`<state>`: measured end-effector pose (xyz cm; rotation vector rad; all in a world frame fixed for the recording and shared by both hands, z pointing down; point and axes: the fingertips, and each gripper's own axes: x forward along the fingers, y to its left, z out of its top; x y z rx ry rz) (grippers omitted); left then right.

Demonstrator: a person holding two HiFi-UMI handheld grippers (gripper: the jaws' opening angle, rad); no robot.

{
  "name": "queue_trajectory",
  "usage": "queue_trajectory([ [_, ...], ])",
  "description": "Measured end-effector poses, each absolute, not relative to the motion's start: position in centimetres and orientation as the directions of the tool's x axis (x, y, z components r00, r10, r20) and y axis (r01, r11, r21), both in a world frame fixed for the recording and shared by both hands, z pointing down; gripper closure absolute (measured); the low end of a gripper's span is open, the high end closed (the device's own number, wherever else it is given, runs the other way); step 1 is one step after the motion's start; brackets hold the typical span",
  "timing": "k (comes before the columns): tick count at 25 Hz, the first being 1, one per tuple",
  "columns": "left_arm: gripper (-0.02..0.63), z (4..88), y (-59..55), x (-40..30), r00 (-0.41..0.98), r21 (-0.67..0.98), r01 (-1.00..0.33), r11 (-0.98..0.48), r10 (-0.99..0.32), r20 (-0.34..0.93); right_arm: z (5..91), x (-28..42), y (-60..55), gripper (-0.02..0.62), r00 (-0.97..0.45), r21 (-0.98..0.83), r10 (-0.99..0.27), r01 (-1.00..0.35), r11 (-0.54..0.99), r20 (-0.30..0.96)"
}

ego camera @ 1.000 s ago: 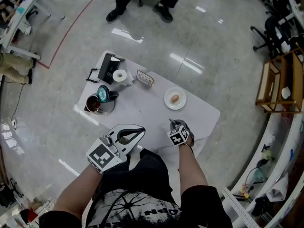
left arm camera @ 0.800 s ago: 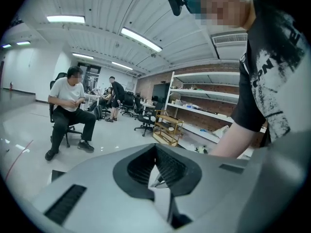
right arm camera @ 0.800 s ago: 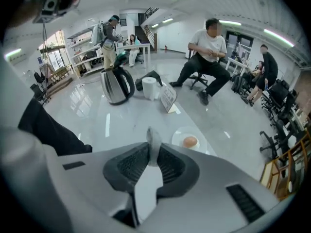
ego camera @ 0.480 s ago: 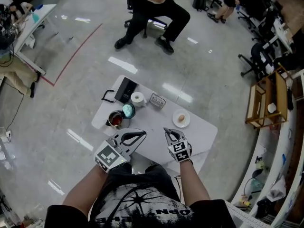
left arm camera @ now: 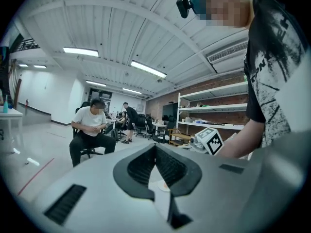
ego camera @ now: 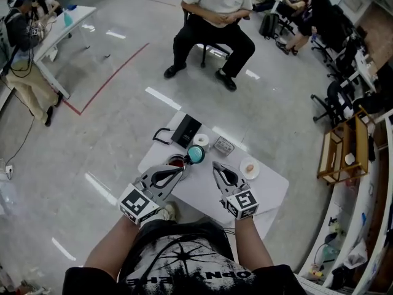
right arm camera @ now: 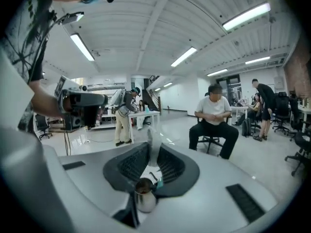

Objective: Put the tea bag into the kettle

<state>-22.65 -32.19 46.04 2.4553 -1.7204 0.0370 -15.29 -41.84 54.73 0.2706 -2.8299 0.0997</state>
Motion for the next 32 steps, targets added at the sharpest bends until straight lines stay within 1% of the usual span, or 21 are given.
queue_trajectory([
  [2,0.6,46.1,-31.0,-24.0,0.326,0.098,-0.943,-0.318,-0.941,0.089,52.7,-17.1,-40.5,0.532,-0.954,-0.008,-0.145,-0.152,0.988,0.263],
  [6,0.6,46.4,-29.4,-26.4,0.298,0.098,-0.952,-0.29,-0.951,0.08,50.3,-19.9,-38.3,0.531,-0.967,0.036,-0.103,-0.097,0.995,0.233],
  [10,0.6,46.1,-28.9,-28.1,0.26,0.102,-0.962,-0.253,-0.964,0.058,49.6,-21.2,-37.5,0.531,-0.969,0.065,-0.077,-0.063,0.996,0.237],
  [18,0.6,46.1,-29.1,-30.1,0.175,0.099,-0.981,-0.17,-0.983,0.05,49.7,-22.9,-38.2,0.531,-0.97,0.062,-0.007,0.009,0.998,0.244],
  [23,0.6,46.0,-29.7,-30.9,0.128,0.118,-0.986,-0.122,-0.991,0.044,51.8,-24.8,-38.7,0.532,-0.947,0.056,0.048,0.069,0.996,0.317],
  [28,0.6,46.4,-29.9,-31.2,0.094,0.135,-0.987,-0.085,-0.994,0.059,56.5,-26.5,-38.0,0.531,-0.89,-0.032,0.155,0.157,0.987,0.429],
  [32,0.6,46.1,-29.7,-31.9,0.057,0.144,-0.988,-0.049,-0.997,0.056,60.4,-27.6,-37.7,0.531,-0.847,-0.068,0.189,0.179,0.981,0.497],
])
